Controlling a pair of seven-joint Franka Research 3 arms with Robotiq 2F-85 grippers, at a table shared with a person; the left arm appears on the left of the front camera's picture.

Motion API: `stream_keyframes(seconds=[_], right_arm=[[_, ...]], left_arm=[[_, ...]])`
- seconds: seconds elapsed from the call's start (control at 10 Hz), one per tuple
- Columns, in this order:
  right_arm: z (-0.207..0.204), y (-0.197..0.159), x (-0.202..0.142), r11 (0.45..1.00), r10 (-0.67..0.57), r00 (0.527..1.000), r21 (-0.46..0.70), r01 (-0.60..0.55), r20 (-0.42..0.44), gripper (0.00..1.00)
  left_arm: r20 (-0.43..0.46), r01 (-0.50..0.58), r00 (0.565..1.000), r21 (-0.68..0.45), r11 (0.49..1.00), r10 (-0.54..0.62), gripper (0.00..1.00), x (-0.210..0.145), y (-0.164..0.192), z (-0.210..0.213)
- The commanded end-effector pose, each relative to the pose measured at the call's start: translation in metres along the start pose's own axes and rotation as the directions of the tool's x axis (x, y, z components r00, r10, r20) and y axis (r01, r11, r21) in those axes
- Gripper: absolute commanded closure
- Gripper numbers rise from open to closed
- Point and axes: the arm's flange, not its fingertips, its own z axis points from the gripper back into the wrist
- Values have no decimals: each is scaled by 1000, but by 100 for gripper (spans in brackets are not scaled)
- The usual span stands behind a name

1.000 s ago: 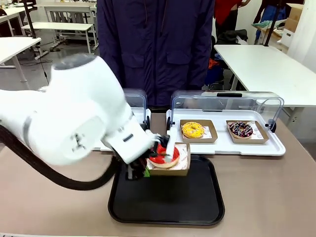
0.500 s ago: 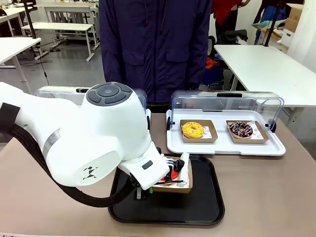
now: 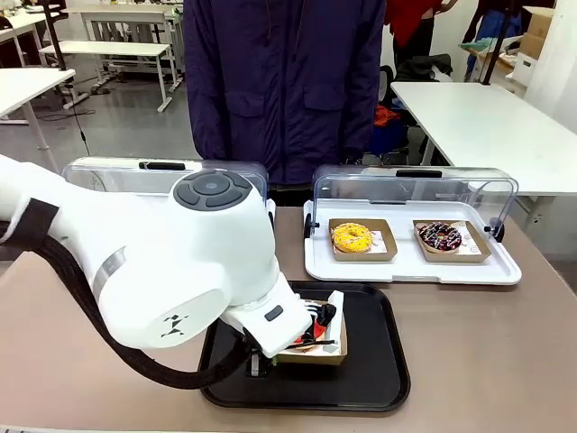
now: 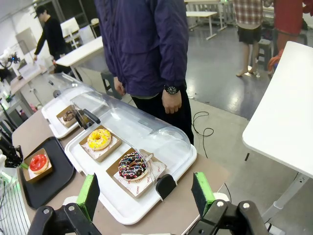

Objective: Move the first donut from the left to the tray.
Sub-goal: Pick up the Paper togo box containing the Donut indicated by the person and place it on the Handle tray.

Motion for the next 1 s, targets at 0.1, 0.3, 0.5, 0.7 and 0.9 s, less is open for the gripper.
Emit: stream_keyframes(seconds=[0.1, 0.3, 0.5, 0.7, 0.9], right_arm=[[-1, 2, 3, 1000, 6, 1000, 1, -6, 2, 0], [-1, 2, 3, 1000, 6, 1000, 1, -6, 2, 0], [-1, 2, 3, 1000, 6, 1000, 1, -6, 2, 0], [-1, 2, 3, 1000, 6, 1000, 1, -6, 2, 0], [-1, 2, 3, 1000, 6, 1000, 1, -6, 2, 0]], left_arm=[[2, -28, 1000, 10, 1000, 28, 99, -56, -54, -22], [11, -22, 1000, -4, 1000, 22, 99, -57, -53, -25], [27, -29, 999, -16, 999, 30, 42, -58, -50, -23], [43, -41, 998, -8, 999, 41, 0, -57, -46, -14], [41, -84, 996, 11, 996, 84, 0, -57, -27, 15]])
